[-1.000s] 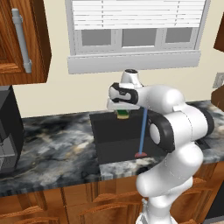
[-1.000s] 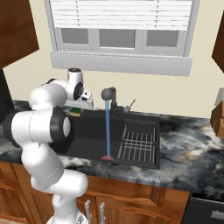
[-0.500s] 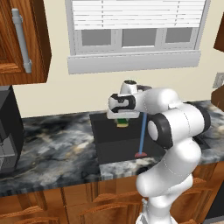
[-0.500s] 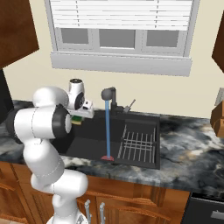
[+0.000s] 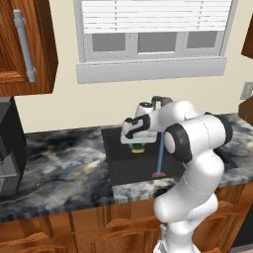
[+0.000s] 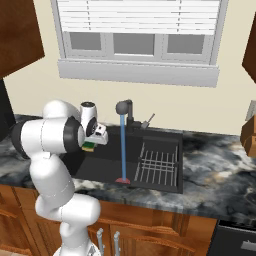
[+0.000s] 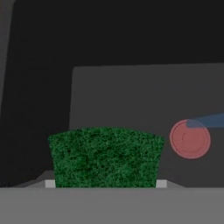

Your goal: Soak the sponge with water for a few seconds and then drop it inside the sink.

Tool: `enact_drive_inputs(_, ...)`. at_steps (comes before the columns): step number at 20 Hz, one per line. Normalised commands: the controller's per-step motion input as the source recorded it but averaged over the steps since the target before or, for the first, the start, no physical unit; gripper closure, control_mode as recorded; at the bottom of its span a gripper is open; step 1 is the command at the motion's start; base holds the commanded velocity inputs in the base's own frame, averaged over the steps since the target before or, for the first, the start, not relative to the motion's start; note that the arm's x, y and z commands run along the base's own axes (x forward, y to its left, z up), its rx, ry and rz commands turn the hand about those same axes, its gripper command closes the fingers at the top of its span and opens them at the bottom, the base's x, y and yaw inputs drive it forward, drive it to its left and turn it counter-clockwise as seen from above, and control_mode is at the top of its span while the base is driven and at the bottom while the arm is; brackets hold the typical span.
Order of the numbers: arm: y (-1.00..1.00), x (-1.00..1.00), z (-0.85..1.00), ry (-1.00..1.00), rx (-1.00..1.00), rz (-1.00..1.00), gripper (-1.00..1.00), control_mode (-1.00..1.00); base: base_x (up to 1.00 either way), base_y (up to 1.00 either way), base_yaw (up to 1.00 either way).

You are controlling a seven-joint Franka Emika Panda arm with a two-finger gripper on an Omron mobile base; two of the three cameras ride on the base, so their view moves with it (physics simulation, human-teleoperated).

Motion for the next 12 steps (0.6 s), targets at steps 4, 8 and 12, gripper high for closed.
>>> enact_drive_inputs(4,0.04,0.0,-0.12,0.02,-0.02,0.0,1.0,-1.0,0.0,0.0,0.0)
enact_drive_inputs(8,0.04,0.06,-0.14,0.02,-0.04,0.0,1.0,-1.0,0.0,0.0,0.0)
enact_drive_inputs(12,0.0,0.29,-0.12,0.0,-0.05,0.0,1.0,-1.0,0.0,0.0,0.0)
